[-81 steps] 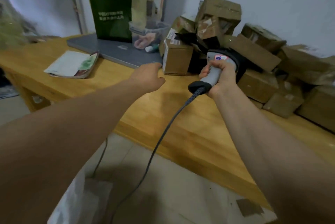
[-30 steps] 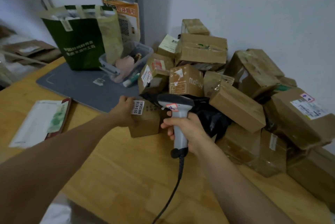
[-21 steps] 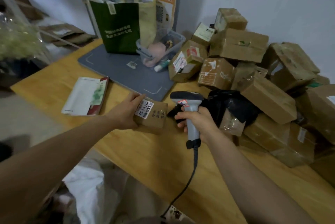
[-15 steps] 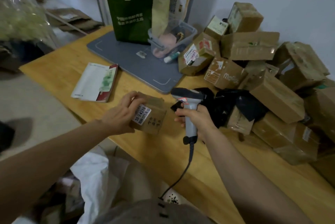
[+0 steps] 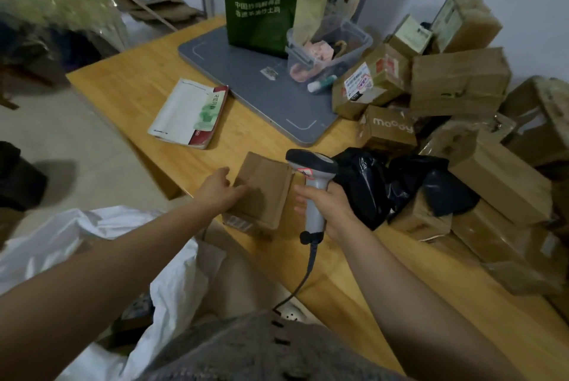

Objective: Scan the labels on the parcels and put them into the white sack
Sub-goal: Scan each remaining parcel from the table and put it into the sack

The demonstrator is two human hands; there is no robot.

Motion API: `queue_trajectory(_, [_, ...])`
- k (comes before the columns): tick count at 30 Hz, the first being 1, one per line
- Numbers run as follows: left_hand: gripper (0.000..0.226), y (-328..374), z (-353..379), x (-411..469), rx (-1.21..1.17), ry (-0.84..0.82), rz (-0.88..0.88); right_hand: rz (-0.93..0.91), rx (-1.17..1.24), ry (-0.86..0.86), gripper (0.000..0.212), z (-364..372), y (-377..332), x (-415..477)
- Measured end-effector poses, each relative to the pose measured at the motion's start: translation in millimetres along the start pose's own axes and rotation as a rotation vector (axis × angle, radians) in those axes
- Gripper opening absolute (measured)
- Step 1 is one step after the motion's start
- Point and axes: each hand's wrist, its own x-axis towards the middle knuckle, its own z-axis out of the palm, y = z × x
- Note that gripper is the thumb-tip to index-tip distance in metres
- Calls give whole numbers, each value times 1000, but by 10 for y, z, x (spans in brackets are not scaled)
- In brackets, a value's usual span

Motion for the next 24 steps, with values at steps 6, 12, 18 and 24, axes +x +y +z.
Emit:
queue_trajectory(6, [140,182,268,-127,547,33,13,81,57,-61,25,68,20,47])
queue_trajectory(12, [109,295,120,-51,154,-130,-41,39,110,-34,25,-106,47,39])
queue_trajectory(18, [49,81,-291,-108,-241,-64,-59,59,168,-18,20,-231,112,13])
queue_trajectory(24, [83,224,-125,-217,728,45,127,74,129,-81,17,-130,171,-58])
